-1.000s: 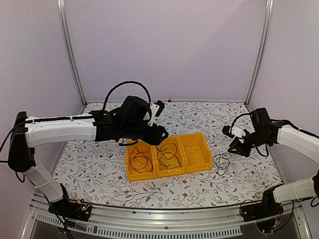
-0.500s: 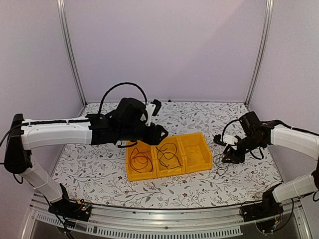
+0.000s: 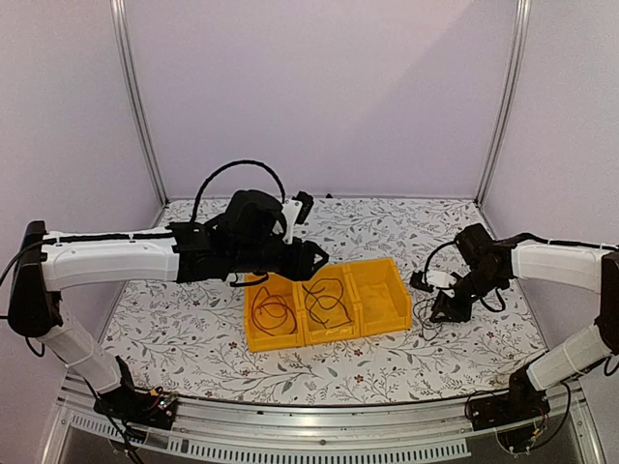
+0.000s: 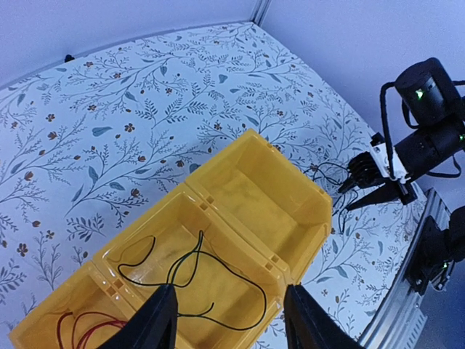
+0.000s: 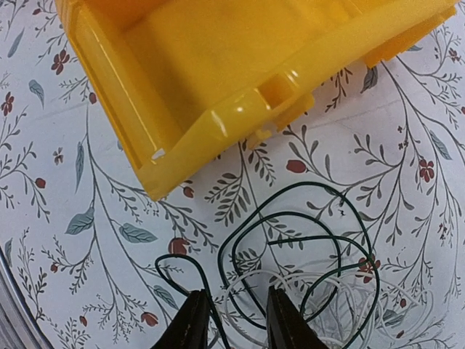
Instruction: Untangle the cables
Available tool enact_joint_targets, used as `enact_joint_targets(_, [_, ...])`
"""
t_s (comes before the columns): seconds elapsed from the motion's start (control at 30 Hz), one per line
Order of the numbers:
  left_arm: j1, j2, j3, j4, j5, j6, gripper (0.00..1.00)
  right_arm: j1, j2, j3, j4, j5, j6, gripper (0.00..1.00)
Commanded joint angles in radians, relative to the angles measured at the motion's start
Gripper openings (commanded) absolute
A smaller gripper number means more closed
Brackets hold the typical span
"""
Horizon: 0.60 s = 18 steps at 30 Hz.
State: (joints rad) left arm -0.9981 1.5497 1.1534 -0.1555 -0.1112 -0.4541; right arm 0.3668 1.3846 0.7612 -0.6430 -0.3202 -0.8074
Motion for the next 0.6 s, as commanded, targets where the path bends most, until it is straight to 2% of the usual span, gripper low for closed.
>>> enact_joint_targets(0.0, [-0.013, -0.020, -0.012, 0.028, 0.010, -0.009, 0.51, 0.009, 0.021, 0.043, 0.005, -0.014, 0.004, 0.27])
enact_joint_targets(0.1, [-0.012, -0.016, -0.014, 0.036, 0.014, -0.011, 0.51, 0.009, 0.033, 0.051, -0.002, -0.012, -0.002, 0.22])
enact_joint_targets(0.27, [-0.016, -0.001, -0.020, 0.075, 0.039, -0.019, 0.52, 0.008, 0.039, 0.095, -0.042, -0.001, 0.009, 0.00])
enact_joint_targets(0.33, [-0.024, 0.013, -0.031, 0.124, 0.060, -0.032, 0.53, 0.007, 0.019, 0.127, -0.076, 0.001, 0.019, 0.00])
enact_joint_targets(0.4, [-0.033, 0.036, -0.037, 0.196, 0.076, -0.052, 0.62, 0.007, -0.026, 0.166, -0.120, -0.007, 0.022, 0.00])
enact_joint_targets(0.57, [-0.079, 0.161, 0.069, 0.241, 0.153, -0.040, 0.63, 0.006, -0.140, 0.297, -0.232, -0.032, 0.022, 0.00])
